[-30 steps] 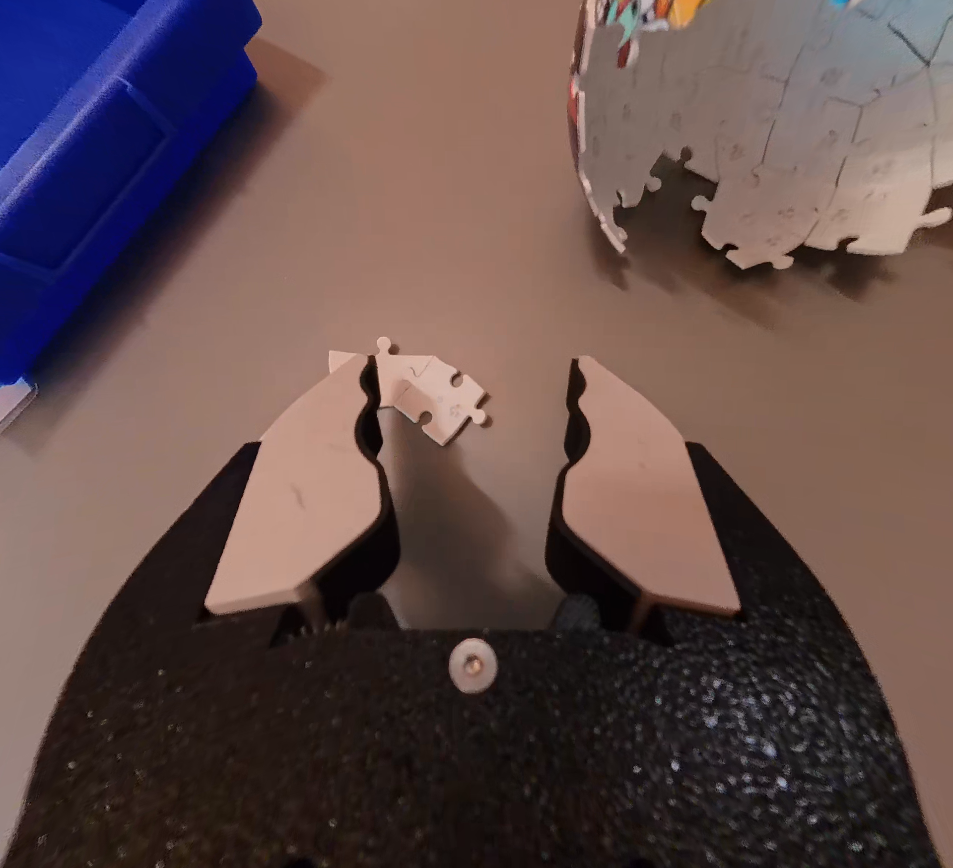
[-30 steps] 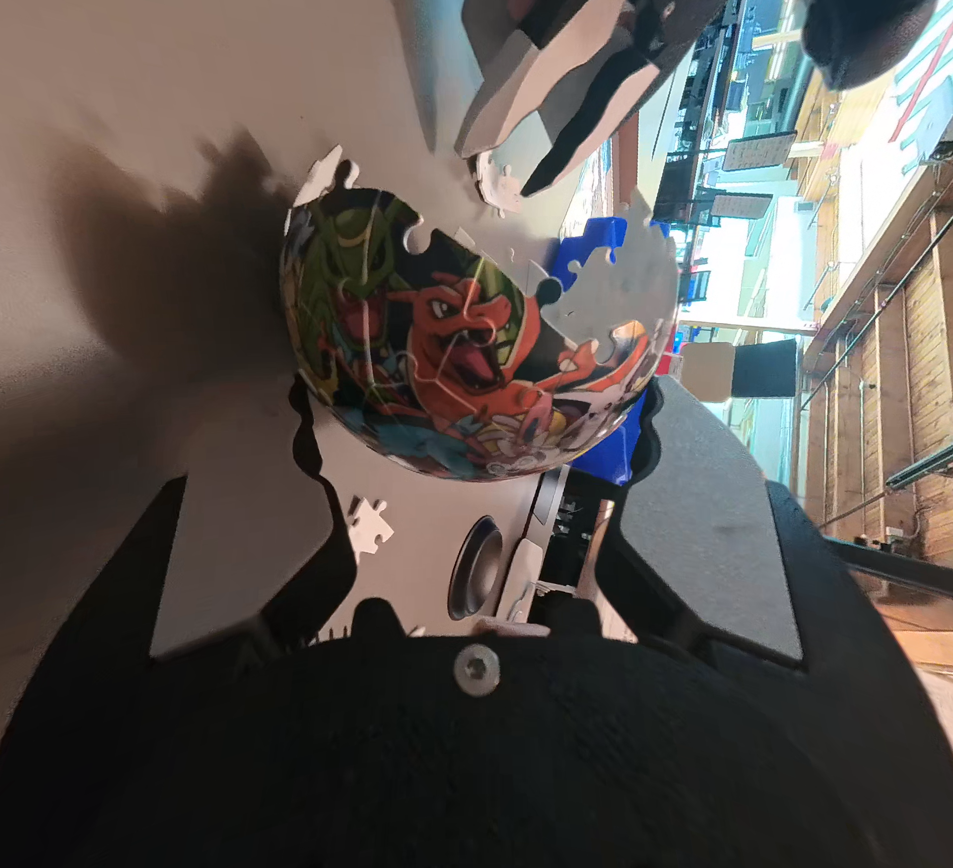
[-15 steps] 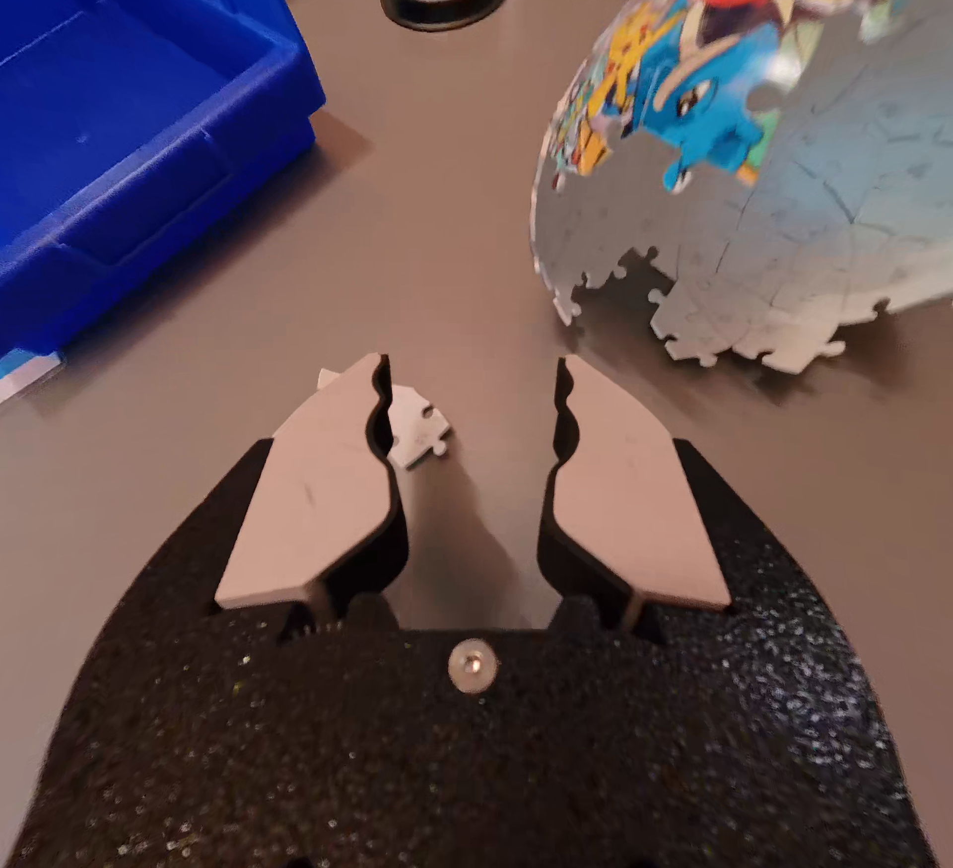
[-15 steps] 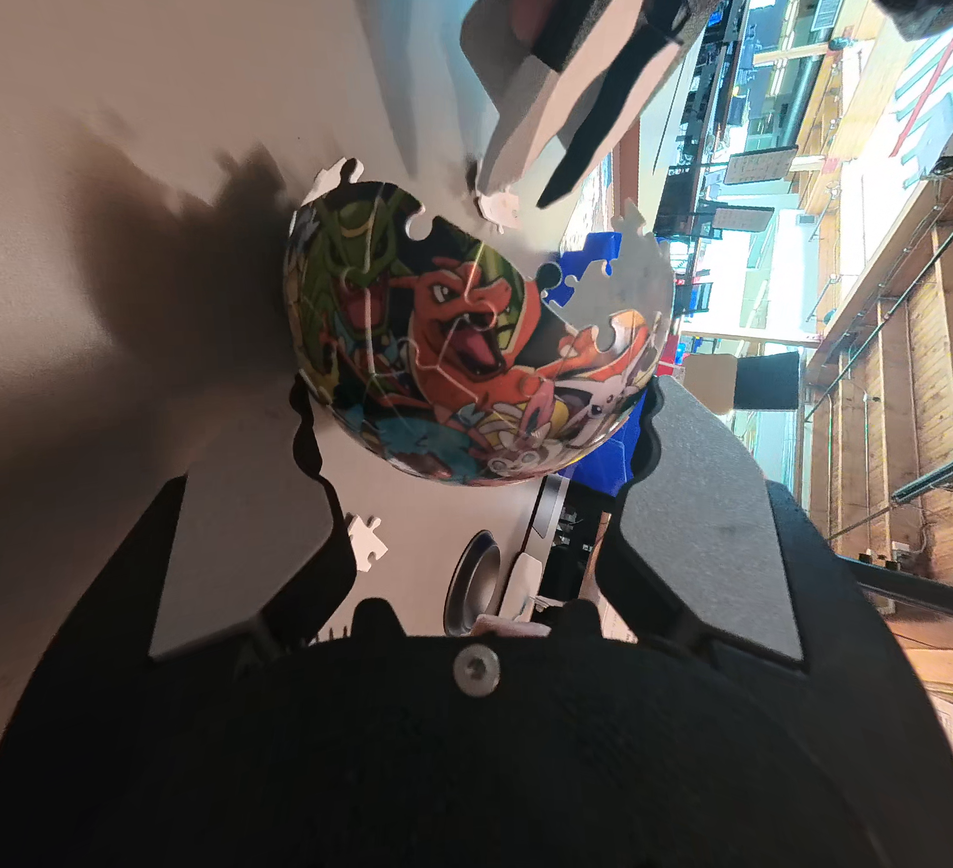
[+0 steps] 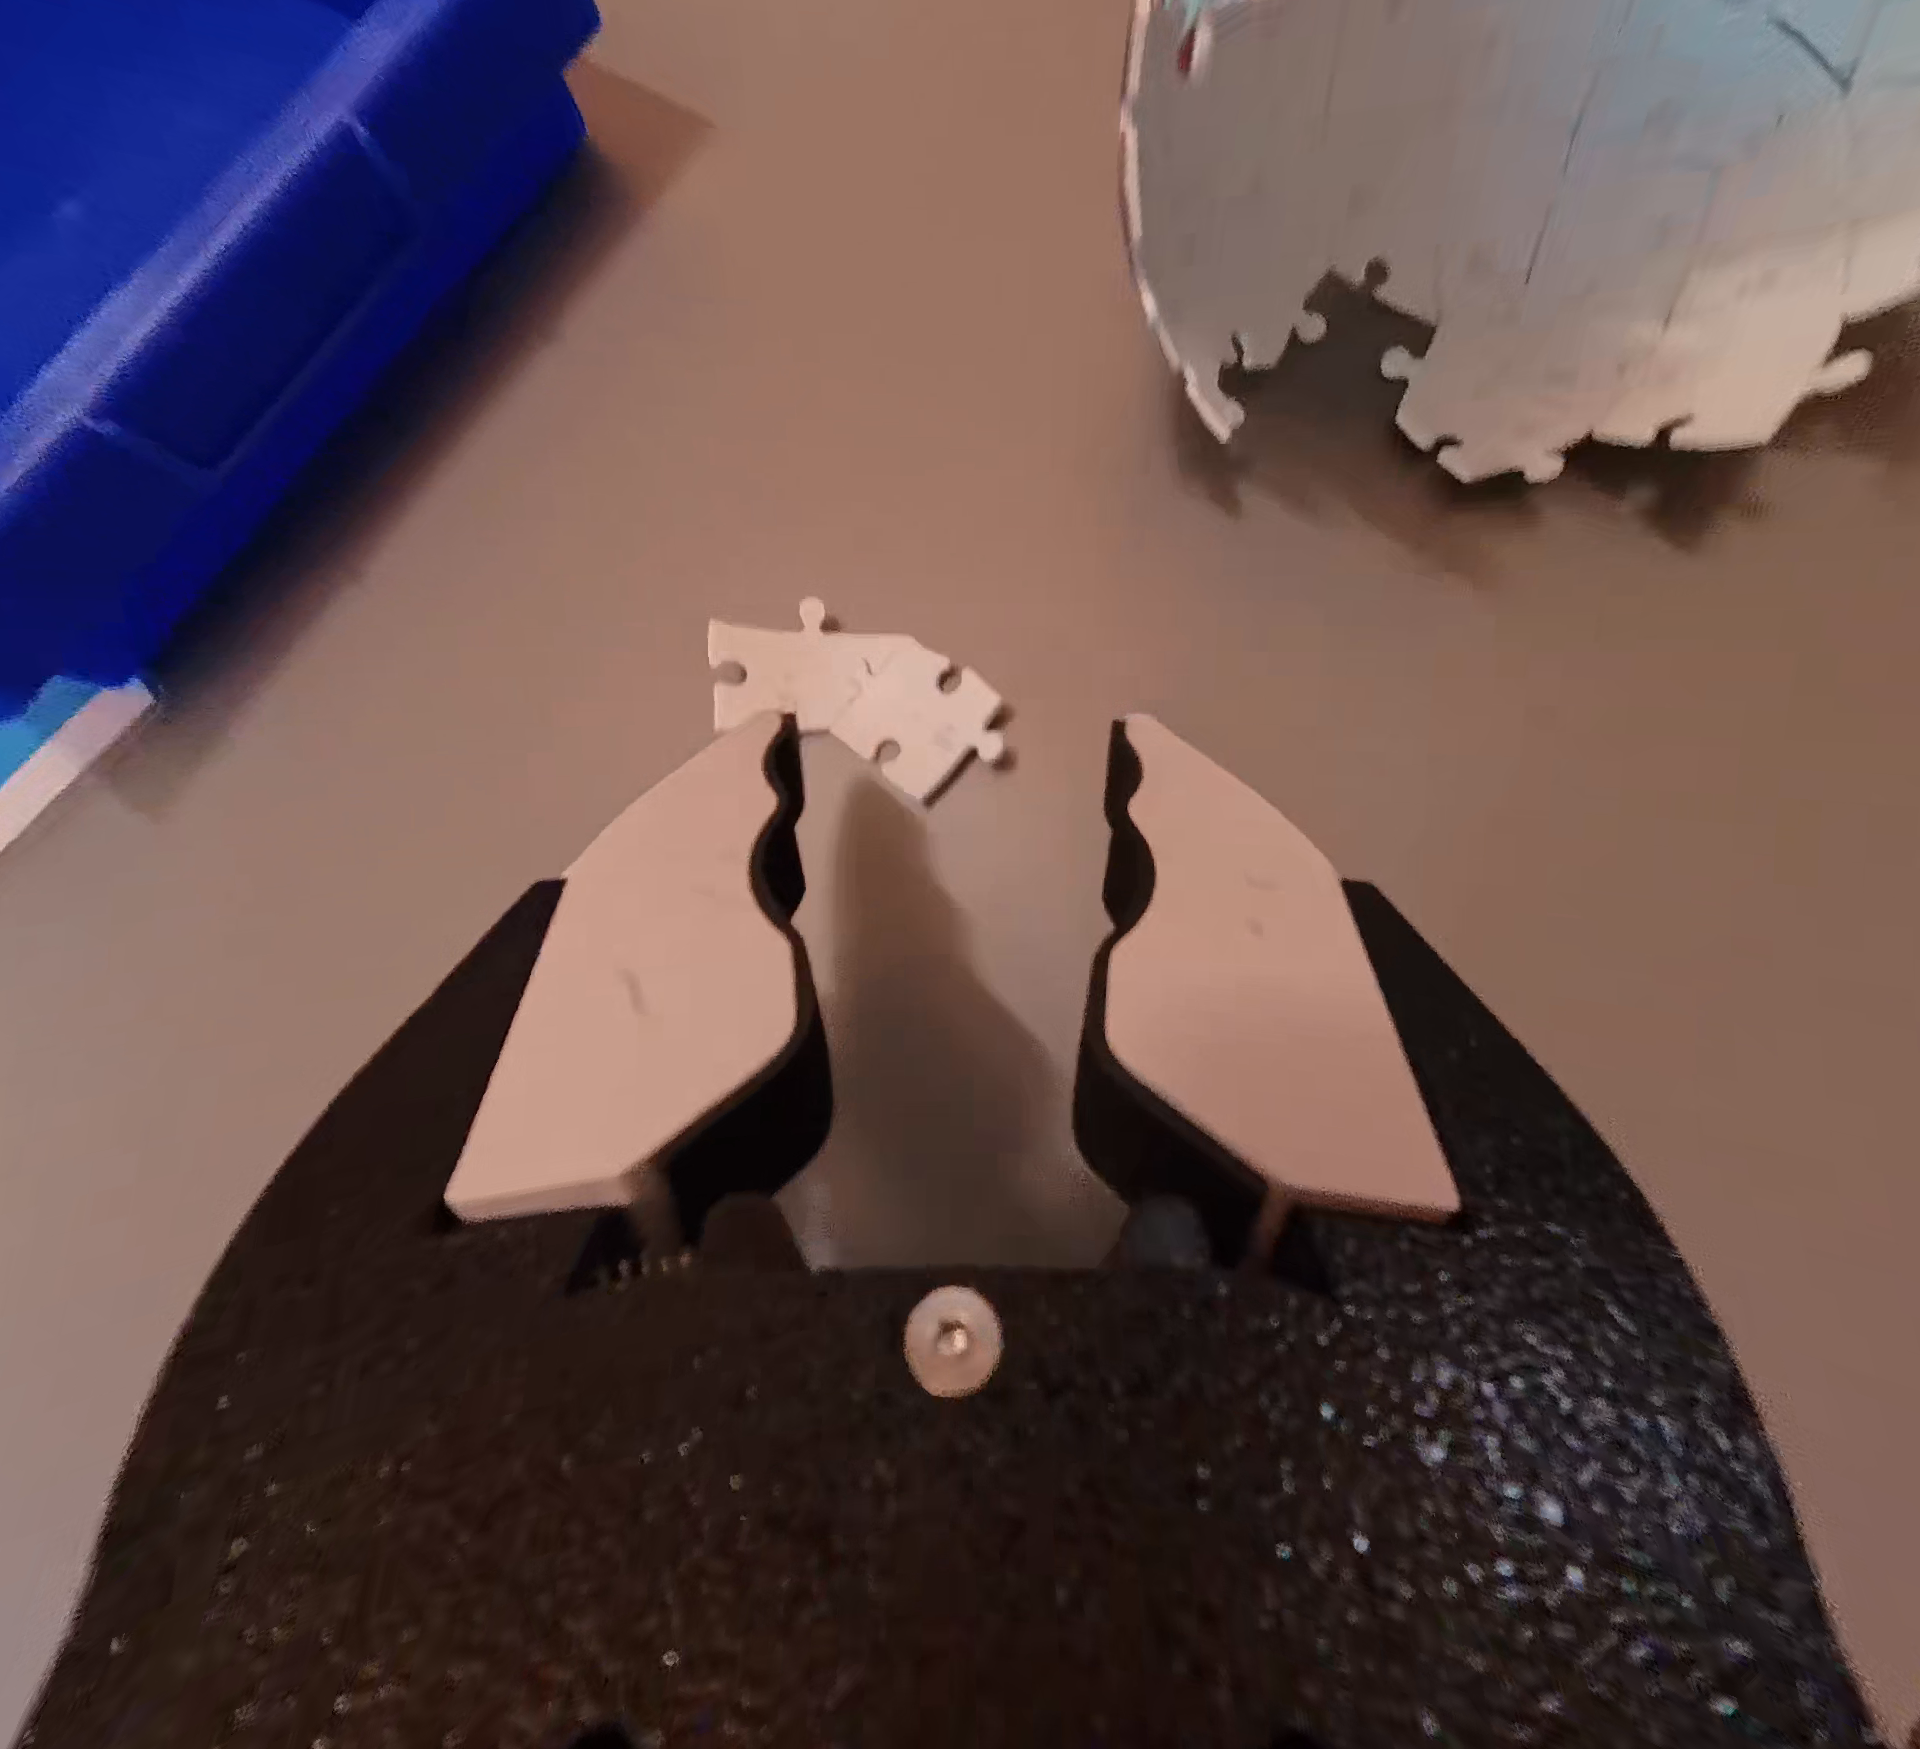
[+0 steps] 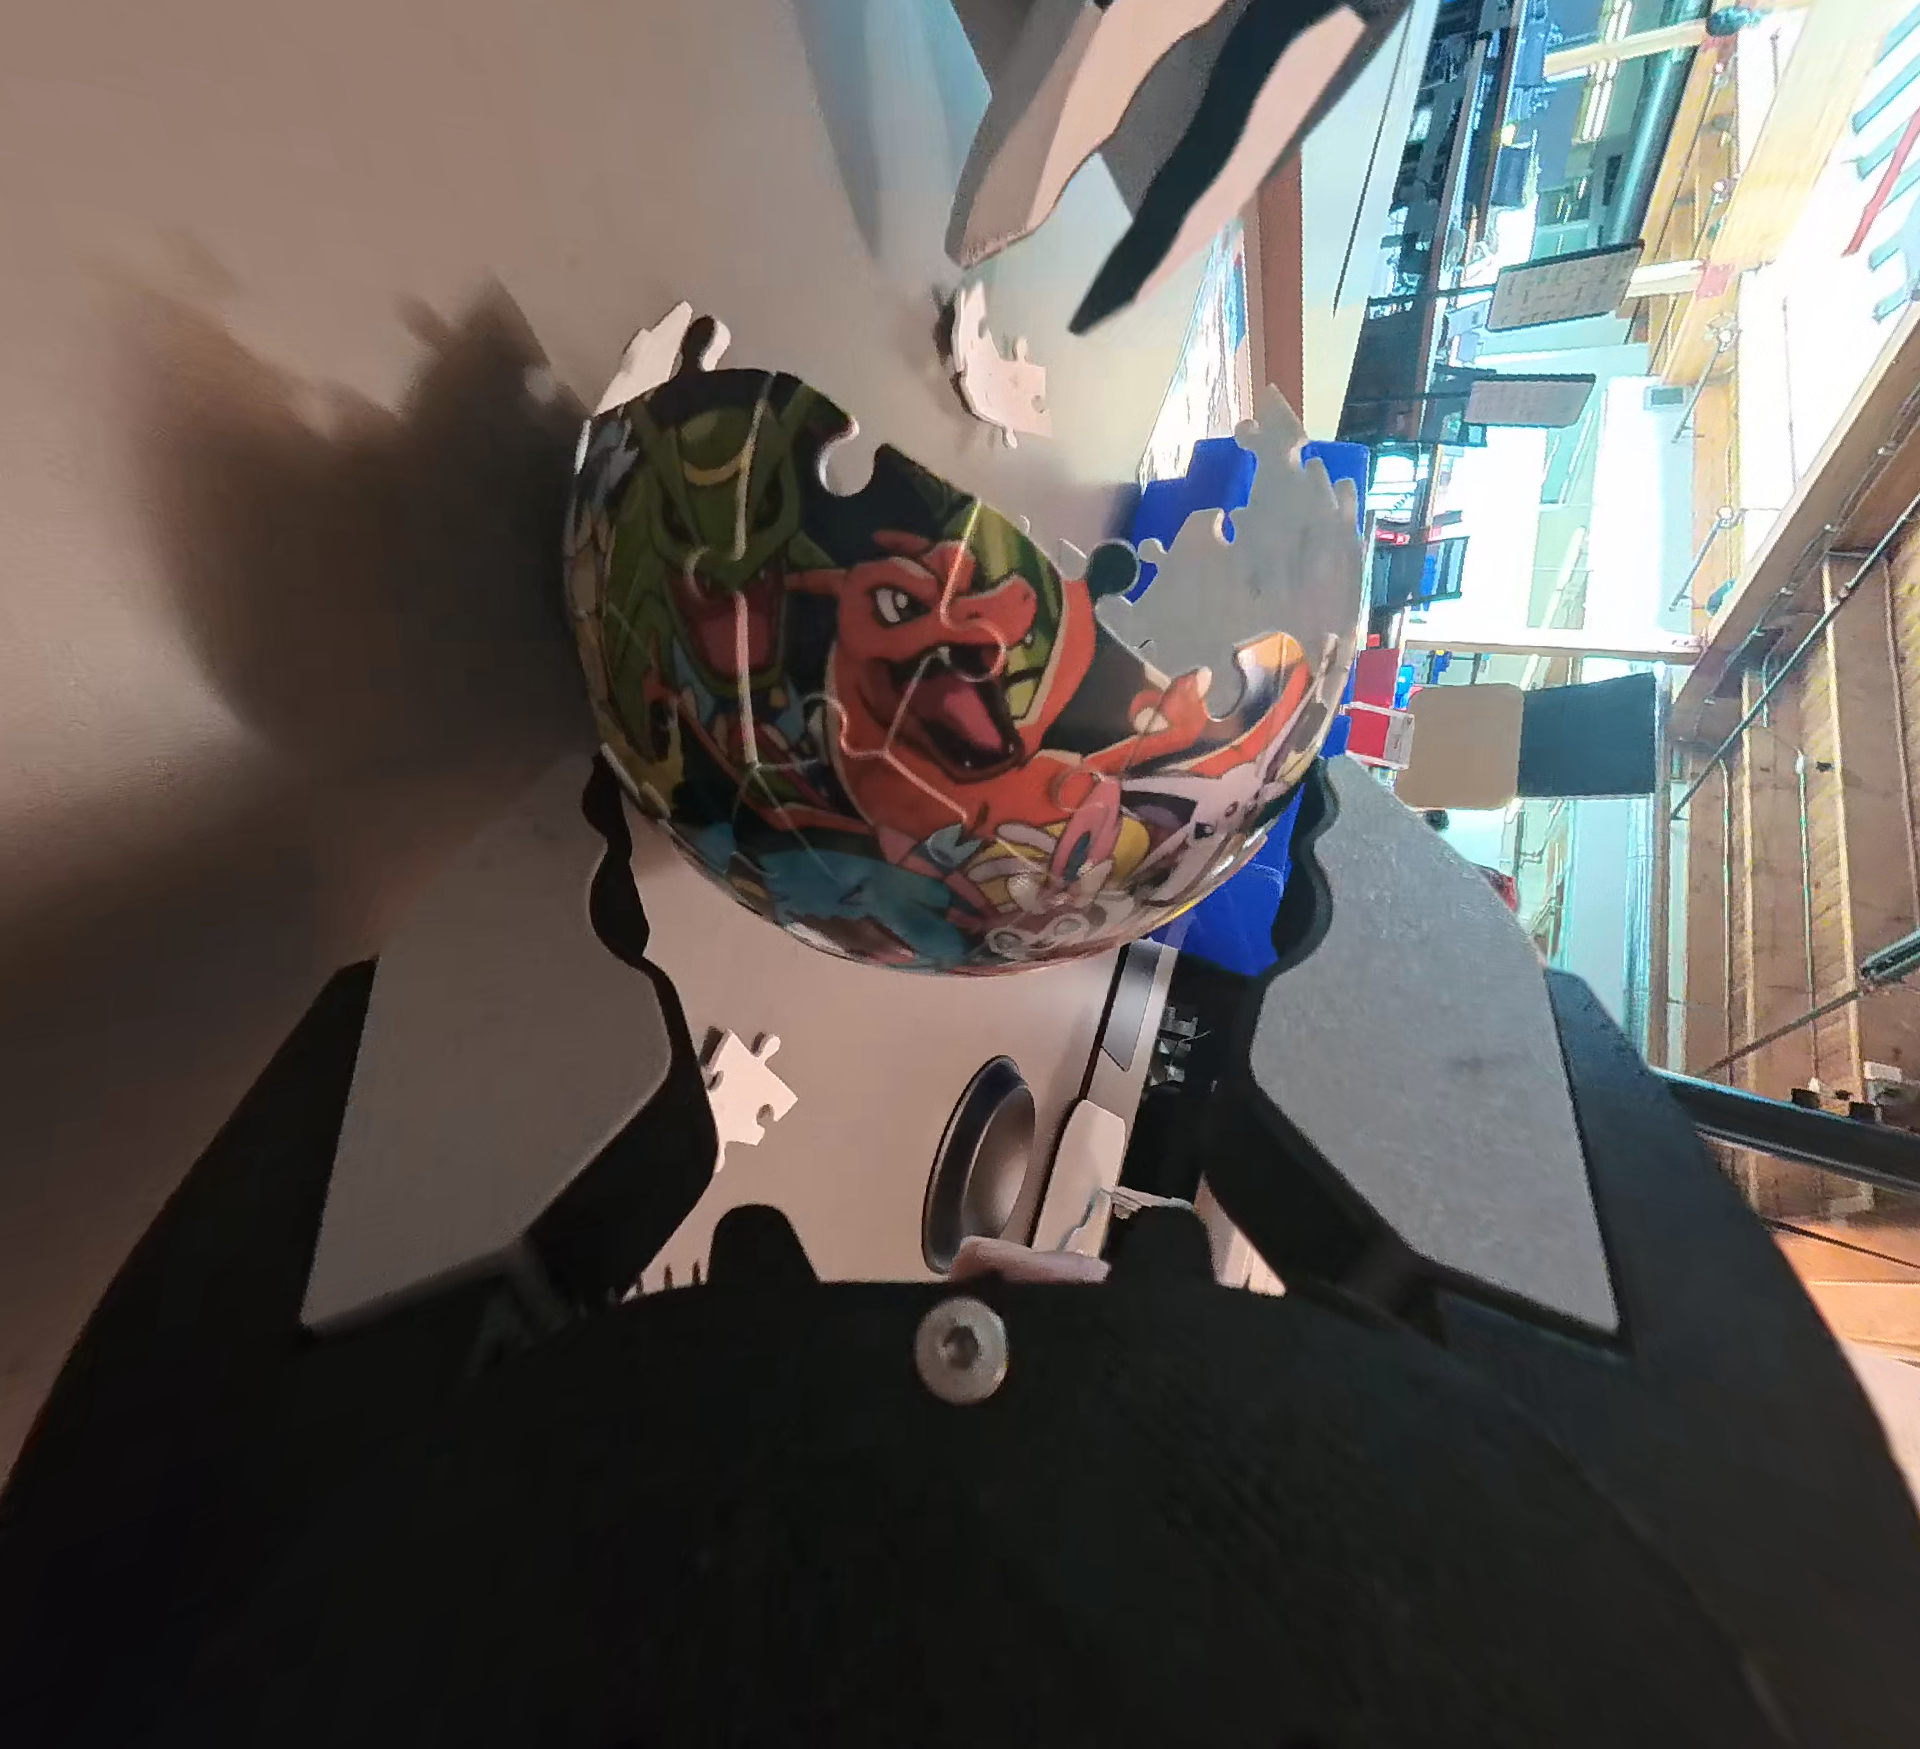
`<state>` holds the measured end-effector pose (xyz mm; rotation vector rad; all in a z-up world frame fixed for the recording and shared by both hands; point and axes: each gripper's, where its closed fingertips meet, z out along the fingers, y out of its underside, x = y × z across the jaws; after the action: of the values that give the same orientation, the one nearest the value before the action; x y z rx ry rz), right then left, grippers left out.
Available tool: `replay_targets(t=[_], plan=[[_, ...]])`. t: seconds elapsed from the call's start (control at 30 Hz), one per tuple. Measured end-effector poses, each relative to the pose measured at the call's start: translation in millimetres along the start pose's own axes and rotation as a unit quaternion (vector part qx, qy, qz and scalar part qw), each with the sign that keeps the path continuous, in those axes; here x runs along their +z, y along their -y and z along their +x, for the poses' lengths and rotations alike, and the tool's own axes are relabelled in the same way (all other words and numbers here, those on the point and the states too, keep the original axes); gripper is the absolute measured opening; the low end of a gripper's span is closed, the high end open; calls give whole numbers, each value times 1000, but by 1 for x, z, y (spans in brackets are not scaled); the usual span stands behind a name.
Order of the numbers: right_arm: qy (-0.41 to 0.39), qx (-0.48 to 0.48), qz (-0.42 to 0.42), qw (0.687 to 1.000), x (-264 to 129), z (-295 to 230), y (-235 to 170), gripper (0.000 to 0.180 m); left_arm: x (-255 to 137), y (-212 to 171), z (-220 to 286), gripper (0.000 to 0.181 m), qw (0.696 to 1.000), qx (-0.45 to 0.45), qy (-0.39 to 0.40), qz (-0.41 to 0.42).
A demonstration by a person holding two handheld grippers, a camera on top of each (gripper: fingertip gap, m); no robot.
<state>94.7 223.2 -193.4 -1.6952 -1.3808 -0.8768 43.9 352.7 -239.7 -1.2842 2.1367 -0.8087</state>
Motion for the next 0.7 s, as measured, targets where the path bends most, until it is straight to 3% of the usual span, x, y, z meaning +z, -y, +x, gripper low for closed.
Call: replay_targets(t=[0.43, 0.63, 0.7], plan=[[-13, 15, 1, 1000, 6, 3, 3, 120, 7, -19, -23, 46, 996, -53, -50, -42], [-15, 16, 5, 1000, 8, 3, 8, 120, 3, 0, 0, 51, 992, -113, -29, -49], [-15, 15, 5, 1000, 8, 3, 7, 120, 7, 3, 1, 48, 991, -125, 11, -49]])
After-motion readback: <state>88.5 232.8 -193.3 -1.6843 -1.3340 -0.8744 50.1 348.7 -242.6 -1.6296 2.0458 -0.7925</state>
